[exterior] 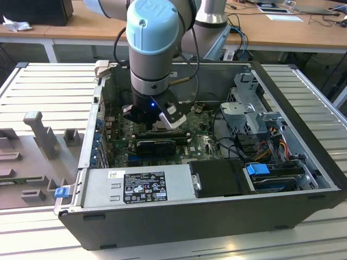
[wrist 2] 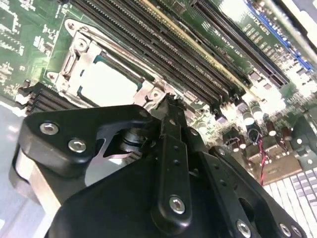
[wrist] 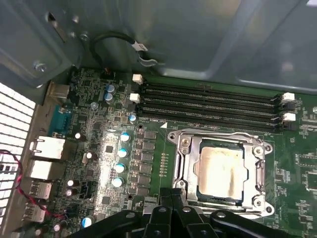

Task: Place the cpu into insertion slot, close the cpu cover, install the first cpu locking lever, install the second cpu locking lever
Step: 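Install the second cpu locking lever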

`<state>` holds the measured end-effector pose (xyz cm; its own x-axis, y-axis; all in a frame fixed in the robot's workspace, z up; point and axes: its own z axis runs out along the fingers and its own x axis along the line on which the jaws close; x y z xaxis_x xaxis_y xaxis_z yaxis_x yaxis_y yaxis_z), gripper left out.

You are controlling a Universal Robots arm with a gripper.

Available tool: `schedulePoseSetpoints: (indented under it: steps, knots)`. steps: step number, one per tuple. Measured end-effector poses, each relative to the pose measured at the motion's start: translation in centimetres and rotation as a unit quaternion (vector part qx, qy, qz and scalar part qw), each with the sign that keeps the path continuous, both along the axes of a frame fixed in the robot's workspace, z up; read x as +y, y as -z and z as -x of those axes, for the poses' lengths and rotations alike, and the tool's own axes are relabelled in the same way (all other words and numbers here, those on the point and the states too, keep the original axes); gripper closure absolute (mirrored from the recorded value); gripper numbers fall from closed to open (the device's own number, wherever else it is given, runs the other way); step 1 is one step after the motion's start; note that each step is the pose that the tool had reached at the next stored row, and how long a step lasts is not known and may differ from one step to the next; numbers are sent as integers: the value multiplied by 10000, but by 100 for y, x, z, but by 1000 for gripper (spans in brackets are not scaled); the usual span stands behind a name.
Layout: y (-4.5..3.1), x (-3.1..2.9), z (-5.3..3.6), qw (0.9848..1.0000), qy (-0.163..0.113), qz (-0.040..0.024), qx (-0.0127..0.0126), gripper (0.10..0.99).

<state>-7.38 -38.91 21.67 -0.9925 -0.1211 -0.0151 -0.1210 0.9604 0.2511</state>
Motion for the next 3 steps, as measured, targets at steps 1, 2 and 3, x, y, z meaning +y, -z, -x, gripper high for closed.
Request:
schedulePoseSetpoints:
  steps: [1,2,3]
  knots:
    - [-33,0,0,10000,0,0,0,980]
    - [-79,0,0,10000,0,0,0,980]
    - [-108,0,0,10000,0,0,0,980]
